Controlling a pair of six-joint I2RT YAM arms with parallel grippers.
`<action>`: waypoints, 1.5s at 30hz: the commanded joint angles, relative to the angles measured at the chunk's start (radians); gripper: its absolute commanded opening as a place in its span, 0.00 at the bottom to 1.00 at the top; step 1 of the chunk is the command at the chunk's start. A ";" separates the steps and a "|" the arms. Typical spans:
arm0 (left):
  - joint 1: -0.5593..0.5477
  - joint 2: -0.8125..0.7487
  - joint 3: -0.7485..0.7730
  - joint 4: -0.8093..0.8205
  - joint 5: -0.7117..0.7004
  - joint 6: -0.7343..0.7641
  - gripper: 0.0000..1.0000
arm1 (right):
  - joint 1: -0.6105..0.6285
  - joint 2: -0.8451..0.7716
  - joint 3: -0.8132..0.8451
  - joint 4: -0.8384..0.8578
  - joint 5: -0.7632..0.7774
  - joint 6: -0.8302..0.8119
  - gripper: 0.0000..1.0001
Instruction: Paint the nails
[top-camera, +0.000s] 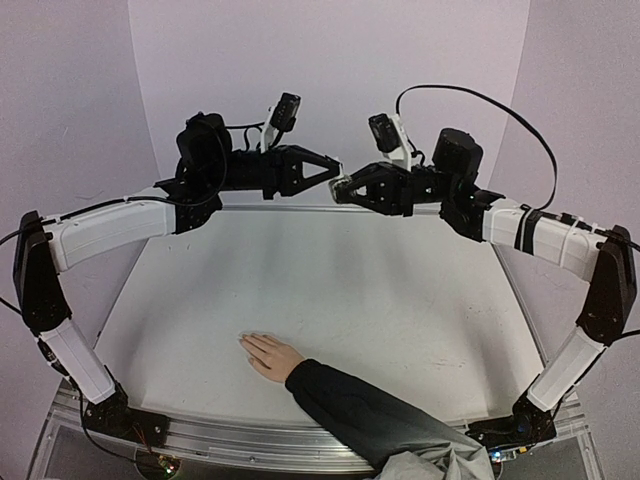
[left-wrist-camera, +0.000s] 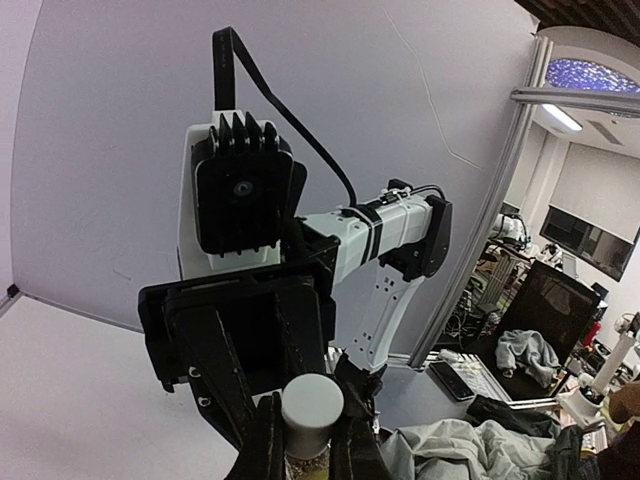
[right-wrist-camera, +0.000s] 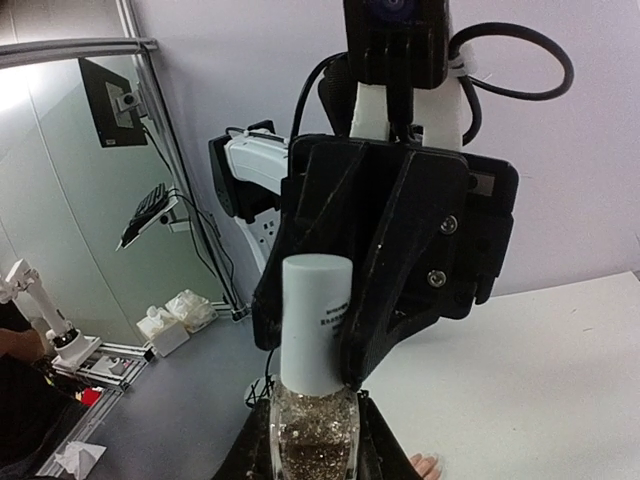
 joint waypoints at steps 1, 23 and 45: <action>-0.016 0.001 0.032 0.045 -0.058 -0.034 0.00 | -0.005 0.006 0.010 0.083 0.068 -0.037 0.00; -0.146 -0.041 0.168 -0.620 -0.965 0.094 0.59 | 0.016 -0.031 -0.106 -0.004 1.042 -0.343 0.00; 0.019 -0.032 0.058 -0.014 0.126 -0.041 0.77 | 0.006 -0.046 -0.050 0.084 0.124 -0.062 0.00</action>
